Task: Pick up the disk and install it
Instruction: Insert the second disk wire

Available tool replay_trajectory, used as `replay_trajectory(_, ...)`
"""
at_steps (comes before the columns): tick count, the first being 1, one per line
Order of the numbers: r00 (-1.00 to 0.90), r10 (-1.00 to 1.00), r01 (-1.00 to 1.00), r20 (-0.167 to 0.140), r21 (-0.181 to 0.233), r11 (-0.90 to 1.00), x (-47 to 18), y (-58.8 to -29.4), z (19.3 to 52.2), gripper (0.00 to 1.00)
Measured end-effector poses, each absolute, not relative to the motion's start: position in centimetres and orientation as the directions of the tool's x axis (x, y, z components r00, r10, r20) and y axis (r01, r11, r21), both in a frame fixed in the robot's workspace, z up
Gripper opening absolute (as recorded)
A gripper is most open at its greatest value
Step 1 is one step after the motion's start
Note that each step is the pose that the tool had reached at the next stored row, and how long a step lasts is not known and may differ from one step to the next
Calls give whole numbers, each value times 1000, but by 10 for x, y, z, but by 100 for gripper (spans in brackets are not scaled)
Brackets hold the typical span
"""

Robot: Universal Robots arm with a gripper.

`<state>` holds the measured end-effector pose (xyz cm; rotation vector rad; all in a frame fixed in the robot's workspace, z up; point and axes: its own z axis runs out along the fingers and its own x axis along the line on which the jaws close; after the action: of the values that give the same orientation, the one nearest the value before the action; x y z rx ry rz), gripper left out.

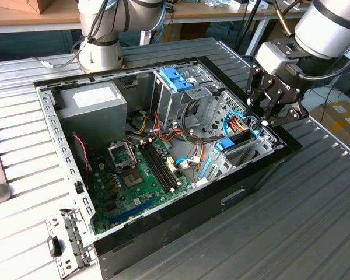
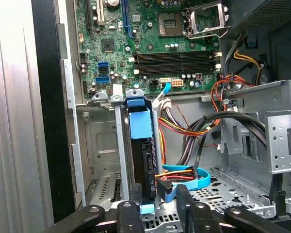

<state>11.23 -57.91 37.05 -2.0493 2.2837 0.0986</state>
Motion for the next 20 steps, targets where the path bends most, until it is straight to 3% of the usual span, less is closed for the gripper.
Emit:
replay_trajectory(5,-107,-990,-994,-96,0,108,112,-579,370,40)
replay_trajectory(11,-107,-990,-994,-96,0,108,112,-579,370,16)
replay_trajectory(20,-107,-990,-994,-96,0,108,112,-579,370,16)
